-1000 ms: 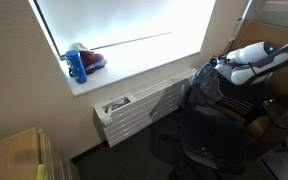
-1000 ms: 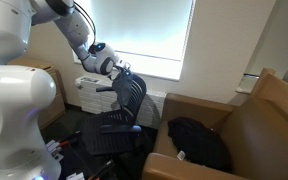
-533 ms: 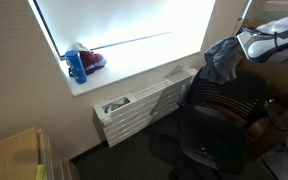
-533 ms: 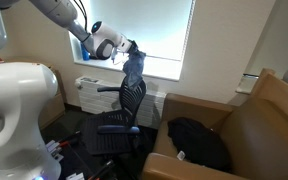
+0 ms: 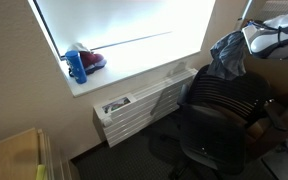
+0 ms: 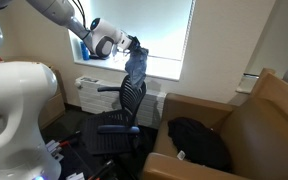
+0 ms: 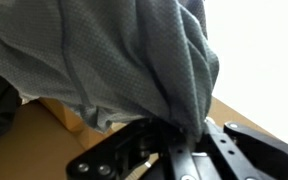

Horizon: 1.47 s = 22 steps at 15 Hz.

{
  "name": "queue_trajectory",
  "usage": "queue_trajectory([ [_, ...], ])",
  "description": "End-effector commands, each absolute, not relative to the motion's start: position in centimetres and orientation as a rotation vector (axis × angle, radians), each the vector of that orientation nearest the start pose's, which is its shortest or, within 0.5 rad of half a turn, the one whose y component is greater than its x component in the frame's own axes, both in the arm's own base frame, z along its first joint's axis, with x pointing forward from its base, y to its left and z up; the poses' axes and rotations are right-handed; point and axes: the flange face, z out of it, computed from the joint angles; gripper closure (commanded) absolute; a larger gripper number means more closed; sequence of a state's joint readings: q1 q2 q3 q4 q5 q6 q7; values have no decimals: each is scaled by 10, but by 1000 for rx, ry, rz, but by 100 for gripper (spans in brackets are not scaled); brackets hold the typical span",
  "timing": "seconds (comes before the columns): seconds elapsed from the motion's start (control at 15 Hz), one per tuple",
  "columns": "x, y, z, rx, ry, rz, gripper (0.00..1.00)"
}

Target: Move the grey cloth to the seat of the brown chair

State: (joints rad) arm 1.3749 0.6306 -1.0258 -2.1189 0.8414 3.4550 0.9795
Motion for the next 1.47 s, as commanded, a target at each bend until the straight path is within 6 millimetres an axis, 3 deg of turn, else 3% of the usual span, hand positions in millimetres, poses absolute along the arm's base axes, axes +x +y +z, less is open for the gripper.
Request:
queue_trajectory([
  [0.0, 606, 153, 410, -1702, 1459, -1365, 97],
  [0.2, 621, 77, 449, -1540, 1609, -1390, 97],
  [0.33, 627, 16, 471, -1424, 1715, -1421, 97],
  [0.53, 629, -83, 484, -1258, 1887, -1455, 97],
  [0.67, 632, -146, 465, -1168, 2032, -1434, 97],
  [0.93, 633, -240, 378, -1065, 2372, -1243, 97],
  [1.0, 635, -253, 348, -1036, 2458, -1197, 97],
  [1.07, 620, -237, 388, -1091, 2364, -1240, 87],
  [1.2, 623, -257, 349, -1057, 2460, -1219, 87],
  [1.33, 628, -256, 336, -1053, 2472, -1237, 87],
  [1.4, 635, -241, 342, -1081, 2408, -1242, 97],
])
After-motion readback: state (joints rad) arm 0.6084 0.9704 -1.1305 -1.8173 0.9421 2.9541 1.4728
